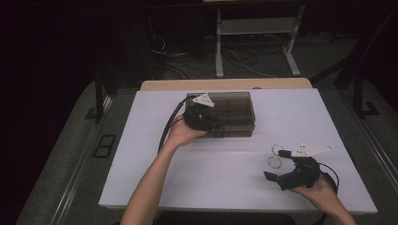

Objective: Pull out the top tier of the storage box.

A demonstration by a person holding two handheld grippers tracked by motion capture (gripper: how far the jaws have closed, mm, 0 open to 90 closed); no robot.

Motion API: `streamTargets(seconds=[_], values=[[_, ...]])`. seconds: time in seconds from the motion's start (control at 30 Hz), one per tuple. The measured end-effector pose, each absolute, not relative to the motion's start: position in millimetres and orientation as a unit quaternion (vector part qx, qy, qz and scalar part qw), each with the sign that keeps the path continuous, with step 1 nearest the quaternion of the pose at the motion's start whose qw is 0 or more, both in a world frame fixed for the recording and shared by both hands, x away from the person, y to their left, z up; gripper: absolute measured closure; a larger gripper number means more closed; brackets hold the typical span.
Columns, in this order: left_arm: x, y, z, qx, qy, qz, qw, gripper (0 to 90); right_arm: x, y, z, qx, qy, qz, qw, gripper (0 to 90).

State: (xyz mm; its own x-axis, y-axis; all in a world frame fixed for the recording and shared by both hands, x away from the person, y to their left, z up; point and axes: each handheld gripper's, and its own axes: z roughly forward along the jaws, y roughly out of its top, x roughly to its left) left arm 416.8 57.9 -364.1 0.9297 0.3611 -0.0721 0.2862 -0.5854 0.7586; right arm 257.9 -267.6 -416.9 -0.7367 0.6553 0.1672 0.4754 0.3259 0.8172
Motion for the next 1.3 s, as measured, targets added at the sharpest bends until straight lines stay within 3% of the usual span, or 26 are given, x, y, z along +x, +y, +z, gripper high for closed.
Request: streamTargets(seconds=[0.47, 1.3], values=[[419, 60, -372, 0.888, 0.170, 0.030, 0.427, 75.9, 258, -267, -417, 0.348, 0.811, 0.461, 0.096, 0.0], [409, 61, -371, 0.886, 0.174, 0.029, 0.428, 77.1, 258, -266, -418, 0.346, 0.812, 0.460, 0.097, 0.0]])
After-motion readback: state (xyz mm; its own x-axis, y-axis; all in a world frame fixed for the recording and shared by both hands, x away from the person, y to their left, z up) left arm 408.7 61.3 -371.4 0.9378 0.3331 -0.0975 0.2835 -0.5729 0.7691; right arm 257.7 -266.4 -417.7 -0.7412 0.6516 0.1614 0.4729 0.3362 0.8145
